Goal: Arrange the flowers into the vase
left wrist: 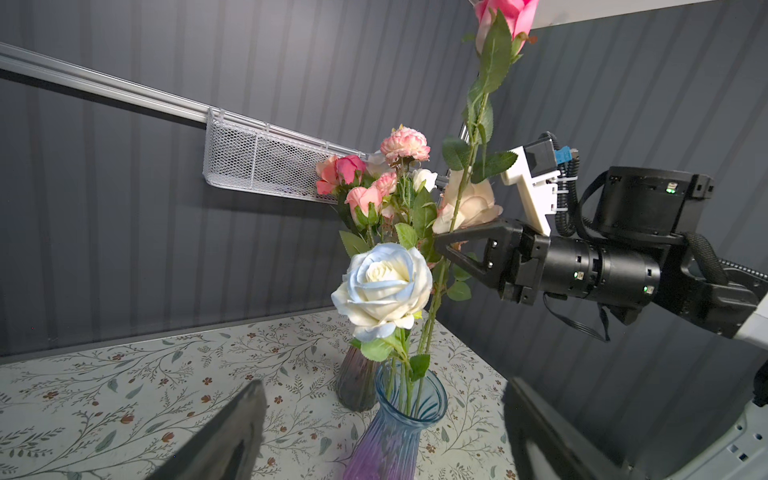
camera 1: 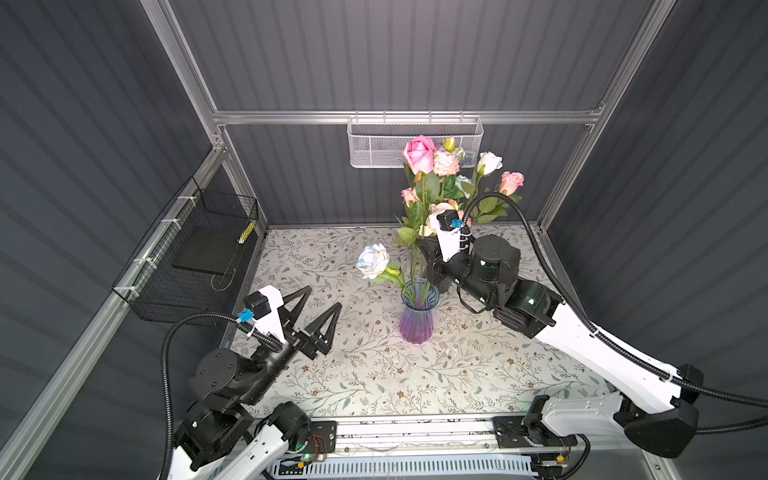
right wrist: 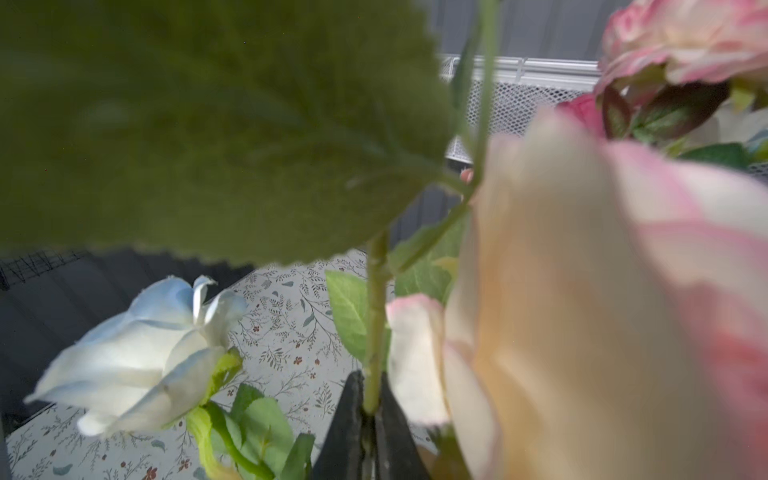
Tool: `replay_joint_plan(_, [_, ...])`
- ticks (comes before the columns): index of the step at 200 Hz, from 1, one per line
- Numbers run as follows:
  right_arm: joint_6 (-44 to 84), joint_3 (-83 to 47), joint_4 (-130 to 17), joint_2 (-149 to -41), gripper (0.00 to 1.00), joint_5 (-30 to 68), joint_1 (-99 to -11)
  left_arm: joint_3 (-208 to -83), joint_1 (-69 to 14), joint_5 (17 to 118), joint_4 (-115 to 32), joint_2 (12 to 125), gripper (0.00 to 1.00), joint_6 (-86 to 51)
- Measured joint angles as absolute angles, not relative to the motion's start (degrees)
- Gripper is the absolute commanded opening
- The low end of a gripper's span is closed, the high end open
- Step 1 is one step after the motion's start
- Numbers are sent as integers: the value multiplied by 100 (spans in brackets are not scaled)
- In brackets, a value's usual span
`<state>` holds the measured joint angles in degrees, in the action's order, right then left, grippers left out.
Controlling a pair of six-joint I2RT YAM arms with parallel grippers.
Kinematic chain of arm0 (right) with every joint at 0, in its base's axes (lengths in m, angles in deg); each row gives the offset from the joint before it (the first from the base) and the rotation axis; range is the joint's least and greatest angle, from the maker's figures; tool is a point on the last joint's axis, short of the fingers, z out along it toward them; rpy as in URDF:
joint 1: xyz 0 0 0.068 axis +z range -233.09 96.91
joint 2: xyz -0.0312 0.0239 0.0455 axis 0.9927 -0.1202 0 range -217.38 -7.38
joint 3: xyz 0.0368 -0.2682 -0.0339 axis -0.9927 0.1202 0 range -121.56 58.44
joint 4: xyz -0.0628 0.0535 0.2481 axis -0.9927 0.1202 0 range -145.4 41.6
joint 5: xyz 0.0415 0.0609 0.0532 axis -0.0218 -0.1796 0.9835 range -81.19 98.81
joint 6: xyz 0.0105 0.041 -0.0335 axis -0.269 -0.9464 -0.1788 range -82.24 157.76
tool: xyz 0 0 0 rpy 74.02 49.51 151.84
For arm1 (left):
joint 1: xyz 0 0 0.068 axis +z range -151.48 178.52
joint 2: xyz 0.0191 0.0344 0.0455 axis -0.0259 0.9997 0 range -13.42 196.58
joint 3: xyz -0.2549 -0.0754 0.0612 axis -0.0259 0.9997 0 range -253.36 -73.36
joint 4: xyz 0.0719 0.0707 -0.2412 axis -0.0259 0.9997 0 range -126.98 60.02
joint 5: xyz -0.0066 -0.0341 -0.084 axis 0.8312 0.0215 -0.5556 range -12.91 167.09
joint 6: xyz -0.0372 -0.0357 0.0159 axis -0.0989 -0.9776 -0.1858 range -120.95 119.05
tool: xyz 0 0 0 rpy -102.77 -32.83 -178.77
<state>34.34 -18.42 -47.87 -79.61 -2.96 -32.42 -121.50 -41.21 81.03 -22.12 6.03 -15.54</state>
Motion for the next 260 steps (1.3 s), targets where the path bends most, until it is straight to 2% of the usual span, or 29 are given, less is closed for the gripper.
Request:
replay_joint_plan(14, [3285,-1702,-4748,-7906,29,-278,-3224,-12045,-4121,8125,-2208,504,90,-1556])
replay_joint_plan(95, [2829,-1405,-4409,-7441,54,-278,-2938,-11951,-4121,8140,-2153,592,90,-1621])
replay_joint_plan(176, [2553,-808,-3990,-6230,59,-298,-2754,-11925,-4121,8191,-2263,1088,90,-1672])
replay_joint_plan(225, [2394,-364,-3675,-5467,63,-411,-2752,-12041,-4121,8945,-1941,1599,95,-1829])
replay_joint_plan(232, [2367,-248,-3609,-5314,64,-481,-2752,-12063,-4121,9089,-1850,1654,99,-1866])
replay_joint_plan(260, [2217,189,-3233,-4619,76,-923,-2754,-12113,-4121,9679,-1506,1835,100,-2124])
